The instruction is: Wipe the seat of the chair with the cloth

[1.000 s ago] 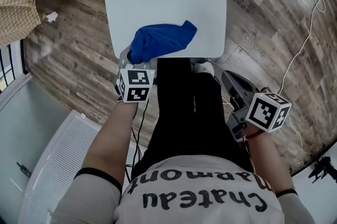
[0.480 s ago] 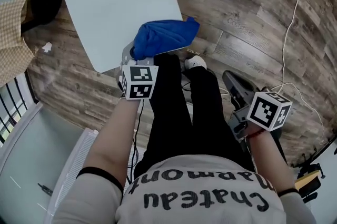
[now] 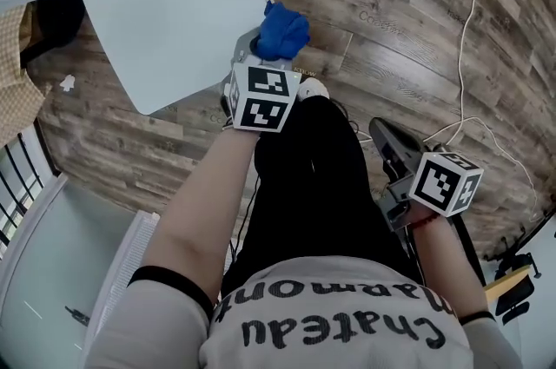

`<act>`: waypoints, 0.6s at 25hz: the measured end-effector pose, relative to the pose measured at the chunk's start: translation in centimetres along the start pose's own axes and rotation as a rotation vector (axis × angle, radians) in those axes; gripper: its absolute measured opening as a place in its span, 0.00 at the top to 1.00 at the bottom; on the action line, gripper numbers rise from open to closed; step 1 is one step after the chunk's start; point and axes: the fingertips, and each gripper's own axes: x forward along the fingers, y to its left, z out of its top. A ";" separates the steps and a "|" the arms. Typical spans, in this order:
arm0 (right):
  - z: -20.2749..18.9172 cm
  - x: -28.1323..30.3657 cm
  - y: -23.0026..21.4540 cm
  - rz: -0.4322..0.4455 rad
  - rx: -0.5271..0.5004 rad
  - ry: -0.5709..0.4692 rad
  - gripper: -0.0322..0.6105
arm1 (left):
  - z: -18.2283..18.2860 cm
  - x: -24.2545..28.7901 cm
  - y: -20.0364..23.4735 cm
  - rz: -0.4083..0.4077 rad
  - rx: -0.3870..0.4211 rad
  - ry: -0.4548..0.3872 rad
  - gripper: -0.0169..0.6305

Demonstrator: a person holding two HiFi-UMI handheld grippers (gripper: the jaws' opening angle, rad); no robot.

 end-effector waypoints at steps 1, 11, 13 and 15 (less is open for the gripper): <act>-0.2 0.1 0.0 -0.001 -0.004 0.010 0.93 | 0.6 -0.2 -0.4 0.002 -0.016 -0.028 0.85; -2.2 4.6 6.4 0.083 -0.141 0.149 0.93 | -8.5 -10.3 8.9 0.236 -0.305 -0.074 0.85; -2.9 5.8 7.8 0.098 -0.168 0.185 0.93 | -11.9 -12.4 11.2 0.258 -0.279 -0.023 0.81; -3.5 6.7 8.8 0.101 -0.185 0.214 0.93 | -14.0 -14.1 12.6 0.272 -0.192 0.009 0.81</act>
